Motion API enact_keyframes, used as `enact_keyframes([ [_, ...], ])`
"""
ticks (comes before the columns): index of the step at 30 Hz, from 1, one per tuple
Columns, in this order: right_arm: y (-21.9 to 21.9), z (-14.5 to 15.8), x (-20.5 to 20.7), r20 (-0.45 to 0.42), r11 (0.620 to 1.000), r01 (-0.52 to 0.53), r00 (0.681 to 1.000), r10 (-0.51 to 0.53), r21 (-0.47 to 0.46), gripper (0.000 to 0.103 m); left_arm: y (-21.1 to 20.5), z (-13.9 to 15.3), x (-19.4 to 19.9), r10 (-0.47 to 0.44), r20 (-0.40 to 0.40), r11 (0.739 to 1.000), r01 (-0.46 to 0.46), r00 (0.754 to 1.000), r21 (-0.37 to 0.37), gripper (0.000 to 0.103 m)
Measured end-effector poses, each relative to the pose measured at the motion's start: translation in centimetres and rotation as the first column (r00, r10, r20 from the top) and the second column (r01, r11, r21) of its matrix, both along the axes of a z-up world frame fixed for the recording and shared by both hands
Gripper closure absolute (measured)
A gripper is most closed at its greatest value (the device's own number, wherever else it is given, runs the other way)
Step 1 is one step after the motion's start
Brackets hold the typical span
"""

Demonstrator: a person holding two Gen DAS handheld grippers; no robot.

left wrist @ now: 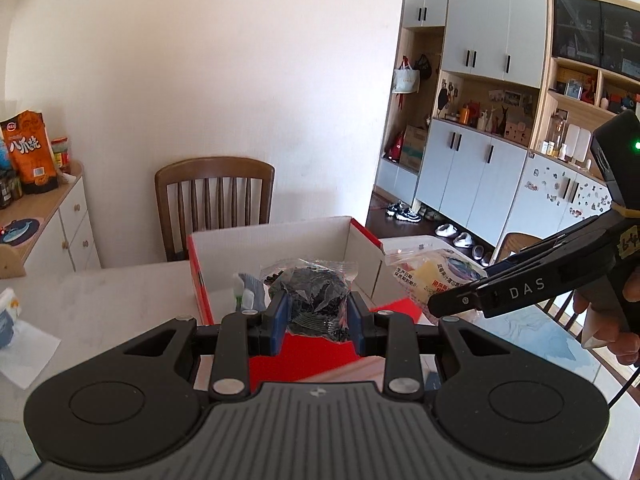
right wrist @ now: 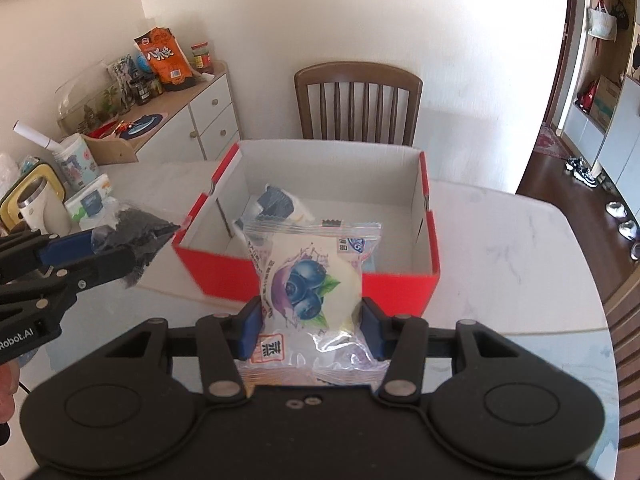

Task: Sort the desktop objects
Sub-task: 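Carry the black bag and blueberry packet with both tools into the red box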

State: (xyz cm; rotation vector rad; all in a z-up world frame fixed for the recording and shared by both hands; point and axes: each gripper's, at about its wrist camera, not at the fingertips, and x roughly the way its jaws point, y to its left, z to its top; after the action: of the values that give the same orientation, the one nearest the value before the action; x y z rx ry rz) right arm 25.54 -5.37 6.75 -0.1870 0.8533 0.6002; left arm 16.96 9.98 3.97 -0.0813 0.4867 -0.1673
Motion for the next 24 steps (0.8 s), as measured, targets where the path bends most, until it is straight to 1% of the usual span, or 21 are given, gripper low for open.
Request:
enact_keyframes([
  [8,1.0,0.4,3.1,0.03,1.0,0.009,1.0,-0.009,0.001,0.054,0.2,0.5,3.4,-0.009,0.01,1.0,0.009,1.0,0.028,0.073],
  [12,1.2,0.3,4.7,0.041,1.0,0.021,0.999,-0.021,0.003,0.054,0.6,0.6,5.1,-0.012,0.003,0.999,0.012,1.0,0.044,0.073],
  [20,1.7,-0.5,7.9,0.04,0.999,0.049,0.998,-0.049,0.001,0.054,-0.3,0.1,8.9,-0.04,-0.031,0.996,0.042,0.999,0.076,0.073],
  [24,2.3,-1.1,9.4,0.049,0.998,0.061,0.997,-0.06,-0.015,0.054,-1.2,-1.0,11.1,-0.059,-0.075,0.994,0.065,0.995,0.085,0.073],
])
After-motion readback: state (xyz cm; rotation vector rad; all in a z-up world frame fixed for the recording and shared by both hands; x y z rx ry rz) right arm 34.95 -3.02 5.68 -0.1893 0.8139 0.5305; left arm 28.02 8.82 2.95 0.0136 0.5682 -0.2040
